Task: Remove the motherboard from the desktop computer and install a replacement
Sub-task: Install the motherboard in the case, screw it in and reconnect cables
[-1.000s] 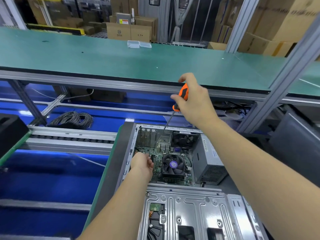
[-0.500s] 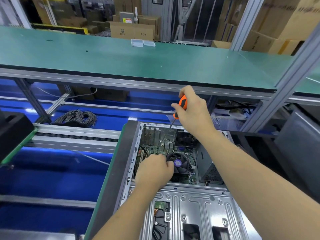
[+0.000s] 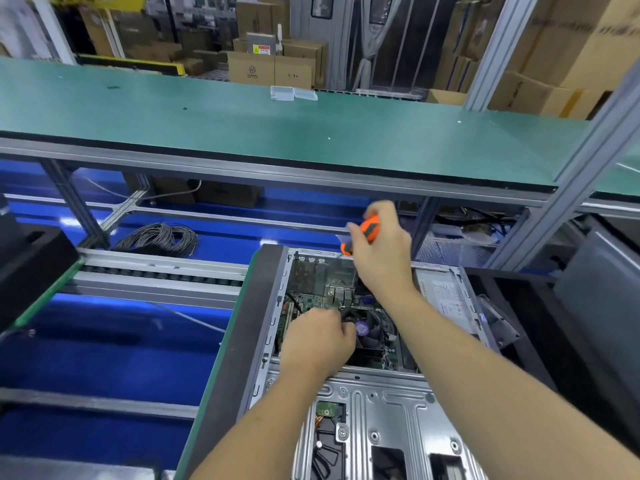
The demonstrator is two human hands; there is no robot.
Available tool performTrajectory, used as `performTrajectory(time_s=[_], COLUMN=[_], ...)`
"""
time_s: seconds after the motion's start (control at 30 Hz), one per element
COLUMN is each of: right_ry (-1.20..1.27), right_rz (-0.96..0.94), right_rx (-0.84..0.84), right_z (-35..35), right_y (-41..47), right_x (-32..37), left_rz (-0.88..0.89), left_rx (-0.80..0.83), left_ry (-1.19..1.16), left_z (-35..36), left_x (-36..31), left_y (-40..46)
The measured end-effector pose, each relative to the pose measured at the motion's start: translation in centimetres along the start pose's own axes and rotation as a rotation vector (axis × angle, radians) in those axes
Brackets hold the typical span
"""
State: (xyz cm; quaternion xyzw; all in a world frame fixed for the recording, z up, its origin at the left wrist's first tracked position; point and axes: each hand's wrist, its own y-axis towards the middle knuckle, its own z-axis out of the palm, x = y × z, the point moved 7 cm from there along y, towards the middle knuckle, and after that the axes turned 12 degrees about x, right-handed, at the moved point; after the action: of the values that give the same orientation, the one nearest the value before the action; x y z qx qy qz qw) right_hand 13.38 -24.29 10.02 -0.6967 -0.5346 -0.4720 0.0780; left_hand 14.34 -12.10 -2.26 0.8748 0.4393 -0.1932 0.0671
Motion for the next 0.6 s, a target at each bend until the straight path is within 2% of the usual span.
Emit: performTrajectory(time_s=[0.07, 0.17, 0.27, 0.37, 0.6], right_ry=[-0.037, -0.199, -0.232, -0.132, -0.095], right_rz=[-0.089, -0.170, -0.134, -0.057, -0.029], right_rx=[0.072, 0.087, 0.095, 0.112, 0.079], right_z=[0.1, -1.3, -1.7, -1.9, -1.7], right_y=[1.9, 4.0, 3.7, 2.8, 2.1], right_x=[2.1, 4.2, 3.4, 1.9, 0.7], left_rz=[-0.001, -0.016, 0.006, 0.017, 0.019], left_rx=[0.007, 0.002, 0.008, 0.019, 0.018], left_ry=[0.002, -0.015, -0.013, 0.013, 0.025], left_z=[0.2, 0.3, 0.3, 0.4, 0.3], left_x=[0.2, 0.5, 0.3, 0.1, -0.1], left_y=[0.1, 0.0, 0.1, 0.2, 0.1])
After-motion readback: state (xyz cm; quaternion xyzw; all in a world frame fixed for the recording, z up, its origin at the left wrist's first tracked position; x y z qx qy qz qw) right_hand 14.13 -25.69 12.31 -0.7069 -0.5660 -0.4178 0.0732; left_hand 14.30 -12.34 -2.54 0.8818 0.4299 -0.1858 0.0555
